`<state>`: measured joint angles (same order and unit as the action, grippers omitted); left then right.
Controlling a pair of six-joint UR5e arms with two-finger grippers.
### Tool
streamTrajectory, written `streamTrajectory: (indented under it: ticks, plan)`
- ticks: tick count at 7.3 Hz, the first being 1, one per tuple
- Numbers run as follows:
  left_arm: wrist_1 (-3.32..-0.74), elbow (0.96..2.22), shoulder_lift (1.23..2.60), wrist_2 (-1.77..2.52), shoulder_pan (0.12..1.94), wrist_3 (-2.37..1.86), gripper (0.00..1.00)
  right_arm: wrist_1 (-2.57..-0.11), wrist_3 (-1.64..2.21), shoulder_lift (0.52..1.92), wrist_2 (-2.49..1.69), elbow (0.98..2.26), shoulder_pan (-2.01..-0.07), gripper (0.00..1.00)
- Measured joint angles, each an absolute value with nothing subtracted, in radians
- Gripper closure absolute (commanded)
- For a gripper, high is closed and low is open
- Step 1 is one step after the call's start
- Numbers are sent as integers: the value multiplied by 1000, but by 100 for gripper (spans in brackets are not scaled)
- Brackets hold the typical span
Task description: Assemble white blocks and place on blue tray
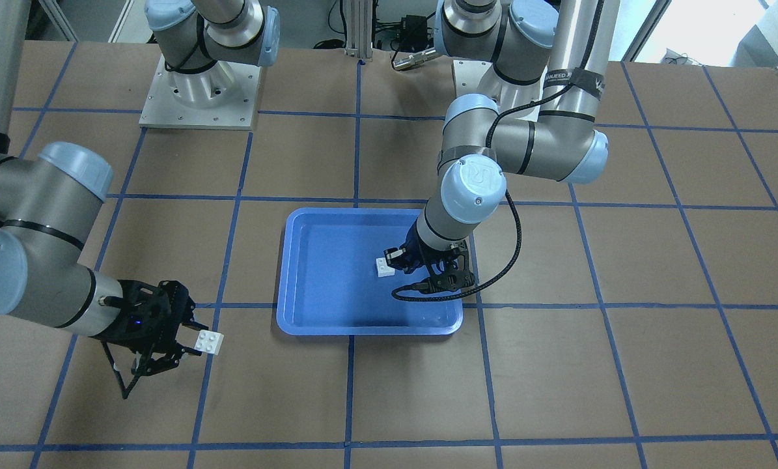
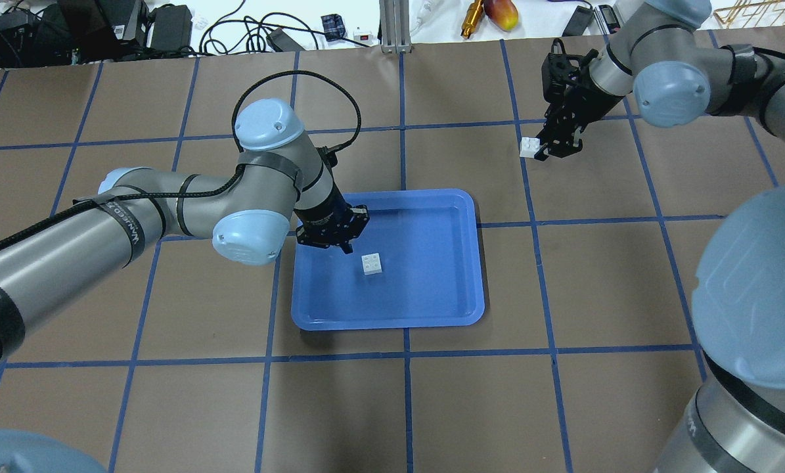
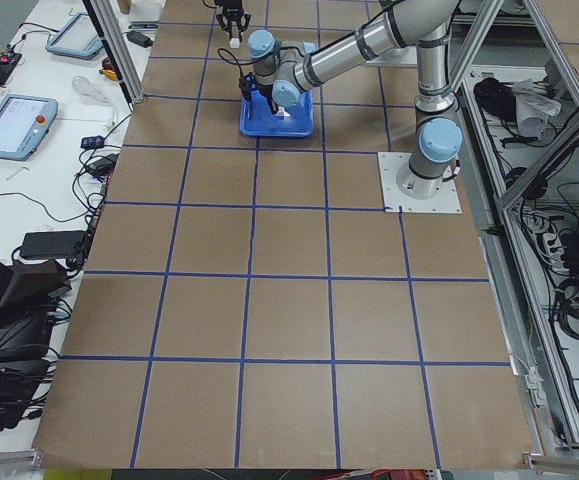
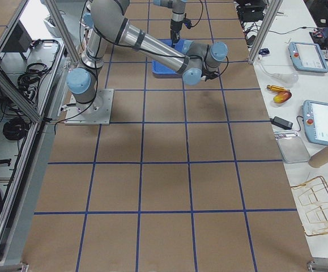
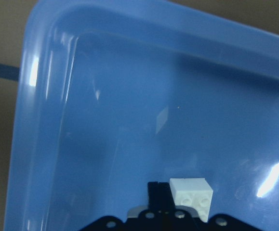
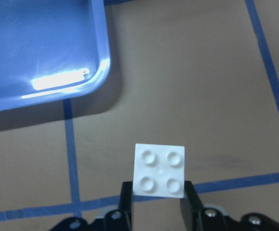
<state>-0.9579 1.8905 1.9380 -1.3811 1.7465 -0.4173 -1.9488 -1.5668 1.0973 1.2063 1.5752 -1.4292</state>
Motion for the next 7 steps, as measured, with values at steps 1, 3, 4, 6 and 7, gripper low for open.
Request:
streamTrajectory:
  ticks: [1,3,4,6,7]
  plan:
    - [-958,1894,1938,-1375,1746,-413,100,-1956,-1531,1143,1203,1630,-1454,100]
    - [-960,1901,1937,-1348,1746,-412,100,-2057,-1467,1229,1201,1760,-1517,100]
    - [-957,1909,1937,-1340,1745,-409,100,-2148,-1419,1256,1204,1827,-1560,100]
    - [-955,1918,1932,-1335,1727,-384,100,-2353,-1363,1274,1203,1945,-1628,100]
    - [-953,1929,1929,-1335,1721,-376,100,-2410,-1354,1276,1202,1981,-1657,100]
